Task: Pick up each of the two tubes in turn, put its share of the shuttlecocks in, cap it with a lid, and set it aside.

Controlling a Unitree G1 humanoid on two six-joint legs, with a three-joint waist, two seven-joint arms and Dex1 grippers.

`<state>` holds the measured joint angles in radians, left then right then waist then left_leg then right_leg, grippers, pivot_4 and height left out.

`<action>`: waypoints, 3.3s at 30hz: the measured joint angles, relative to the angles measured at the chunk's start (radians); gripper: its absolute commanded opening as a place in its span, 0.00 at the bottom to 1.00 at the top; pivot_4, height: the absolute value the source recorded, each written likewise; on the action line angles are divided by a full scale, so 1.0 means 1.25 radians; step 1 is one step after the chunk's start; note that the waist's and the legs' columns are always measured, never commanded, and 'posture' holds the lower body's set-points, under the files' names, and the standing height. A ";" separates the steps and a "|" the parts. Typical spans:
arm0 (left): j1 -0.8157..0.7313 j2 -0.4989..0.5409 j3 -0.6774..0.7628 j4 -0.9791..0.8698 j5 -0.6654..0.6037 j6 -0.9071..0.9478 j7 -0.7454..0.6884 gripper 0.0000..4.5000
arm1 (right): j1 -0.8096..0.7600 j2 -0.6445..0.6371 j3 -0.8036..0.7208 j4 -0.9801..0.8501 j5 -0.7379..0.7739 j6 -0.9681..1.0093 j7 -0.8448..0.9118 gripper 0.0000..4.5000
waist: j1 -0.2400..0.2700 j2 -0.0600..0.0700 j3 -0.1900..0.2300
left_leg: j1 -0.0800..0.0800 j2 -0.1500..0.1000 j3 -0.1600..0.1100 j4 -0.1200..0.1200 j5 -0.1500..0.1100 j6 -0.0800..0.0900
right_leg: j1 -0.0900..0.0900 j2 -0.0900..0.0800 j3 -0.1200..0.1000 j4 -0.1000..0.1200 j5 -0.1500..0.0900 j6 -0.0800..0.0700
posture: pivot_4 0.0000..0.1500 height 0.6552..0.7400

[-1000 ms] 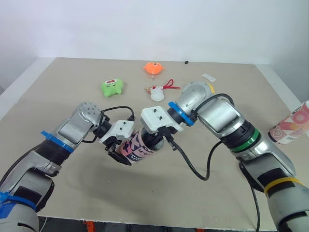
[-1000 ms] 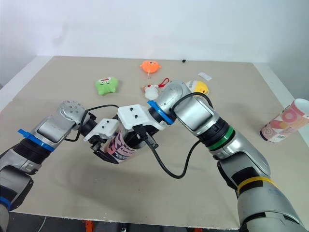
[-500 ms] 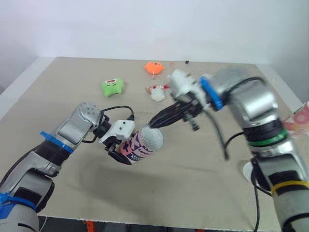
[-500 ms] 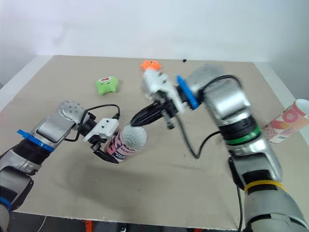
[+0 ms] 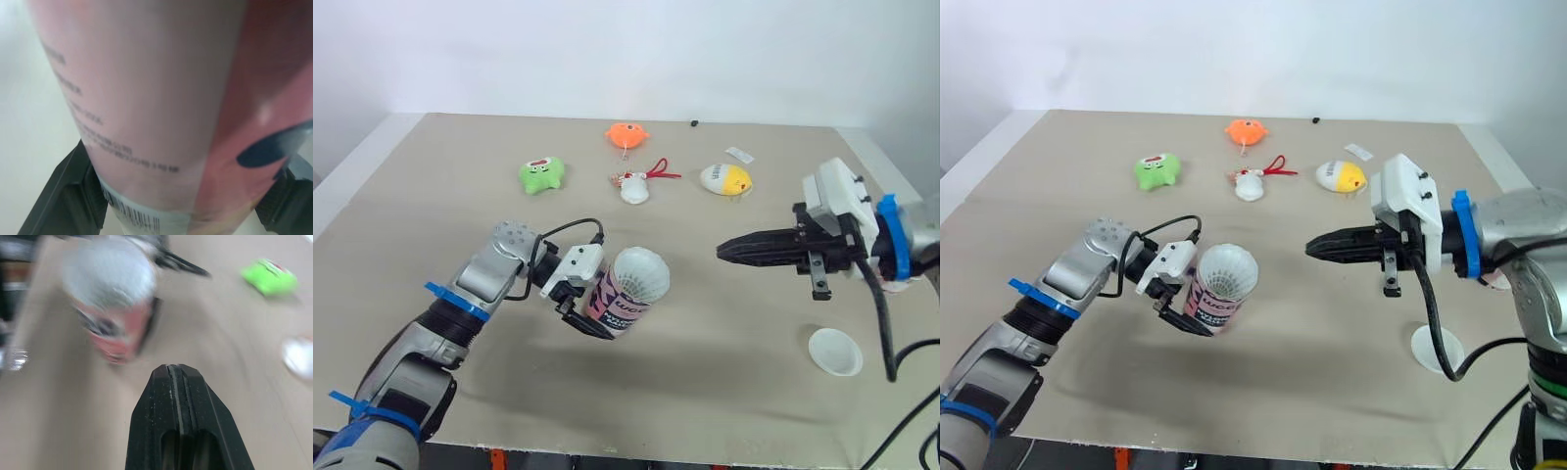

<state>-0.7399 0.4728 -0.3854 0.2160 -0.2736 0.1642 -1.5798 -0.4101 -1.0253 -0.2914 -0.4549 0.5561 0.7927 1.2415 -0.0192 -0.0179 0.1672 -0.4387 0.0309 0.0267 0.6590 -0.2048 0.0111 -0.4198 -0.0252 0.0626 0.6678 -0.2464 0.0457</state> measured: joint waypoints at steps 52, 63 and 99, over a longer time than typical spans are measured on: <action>0.060 -0.174 0.027 0.238 0.049 -0.236 0.066 0.76 | 0.197 -0.151 0.161 0.656 -0.326 -0.485 0.153 0.01 | -0.003 0.001 -0.001 | 0.011 0.000 0.005 0.003 0.002 0.002 | 0.010 0.001 0.008 -0.002 0.003 0.006 | 1.00 1.00; 0.057 -0.182 0.034 0.246 0.055 -0.211 0.089 0.76 | 0.097 -0.151 0.151 0.388 -0.200 -0.398 0.192 0.01 | -0.003 0.003 -0.001 | 0.012 -0.001 0.006 0.004 0.003 0.002 | 0.010 0.001 0.009 -0.002 0.005 0.007 | 1.00 1.00; 0.012 -0.184 0.023 0.283 0.062 -0.199 0.072 0.76 | -0.627 0.155 0.616 0.254 -0.387 -0.525 0.262 0.01 | -0.003 0.002 -0.001 | 0.005 0.002 0.010 0.004 0.004 0.001 | 0.000 0.000 0.009 -0.003 0.009 0.004 | 1.00 1.00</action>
<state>-0.7249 0.2433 -0.3562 0.5692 -0.1964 -0.0845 -1.4897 -1.1942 -0.8316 0.4783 -0.1369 0.0725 0.1361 1.5687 -0.0234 -0.0150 0.1663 -0.4319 0.0331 0.0391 0.6642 -0.1995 0.0124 -0.4198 -0.0248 0.0739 0.6646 -0.2354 0.0502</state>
